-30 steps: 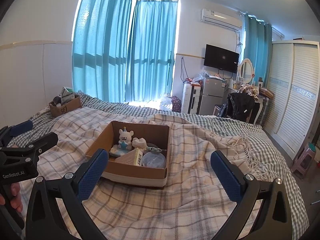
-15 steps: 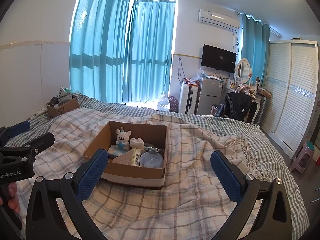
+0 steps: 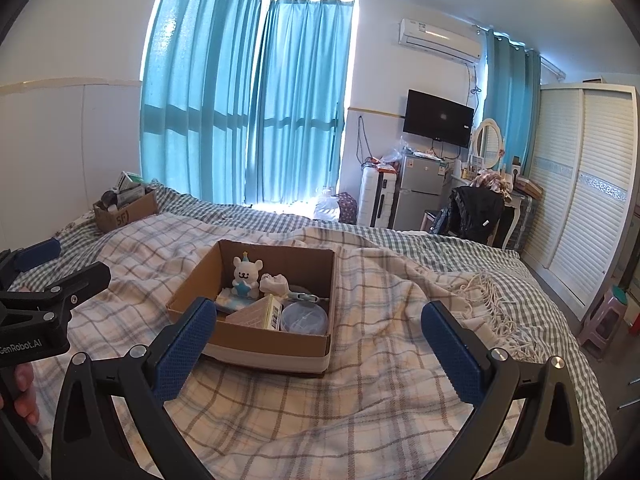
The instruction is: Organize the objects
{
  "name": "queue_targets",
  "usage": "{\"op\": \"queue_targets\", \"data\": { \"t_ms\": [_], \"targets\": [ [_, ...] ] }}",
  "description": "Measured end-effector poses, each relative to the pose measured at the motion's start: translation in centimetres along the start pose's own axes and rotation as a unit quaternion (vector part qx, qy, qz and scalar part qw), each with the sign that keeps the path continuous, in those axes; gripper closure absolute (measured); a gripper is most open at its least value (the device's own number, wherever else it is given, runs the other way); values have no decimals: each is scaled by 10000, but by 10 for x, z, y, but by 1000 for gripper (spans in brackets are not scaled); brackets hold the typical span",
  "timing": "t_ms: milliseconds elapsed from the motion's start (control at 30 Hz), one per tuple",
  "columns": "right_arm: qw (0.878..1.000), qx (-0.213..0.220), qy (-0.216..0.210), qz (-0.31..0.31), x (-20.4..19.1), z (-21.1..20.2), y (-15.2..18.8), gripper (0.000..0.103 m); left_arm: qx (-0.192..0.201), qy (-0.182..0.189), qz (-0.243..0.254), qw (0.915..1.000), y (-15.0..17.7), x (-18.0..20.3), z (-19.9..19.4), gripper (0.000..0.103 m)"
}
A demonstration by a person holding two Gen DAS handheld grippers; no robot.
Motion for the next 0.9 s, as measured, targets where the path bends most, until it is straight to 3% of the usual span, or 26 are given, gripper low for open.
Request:
{"op": "queue_targets", "data": {
  "t_ms": [900],
  "targets": [
    [10000, 1, 53, 21, 4, 2, 1, 0, -50, 48, -29, 10000, 5, 1, 1, 0]
  ]
}}
Point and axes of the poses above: each gripper's, at about its wrist camera, not at the fingertips, and z roughly the way its jaws point, x to its right, y to its underside, the point moved 9 cm from there along z, roughly the way its jaws point, and after that the axes turned 13 degrees about z, right-handed, at the moved point
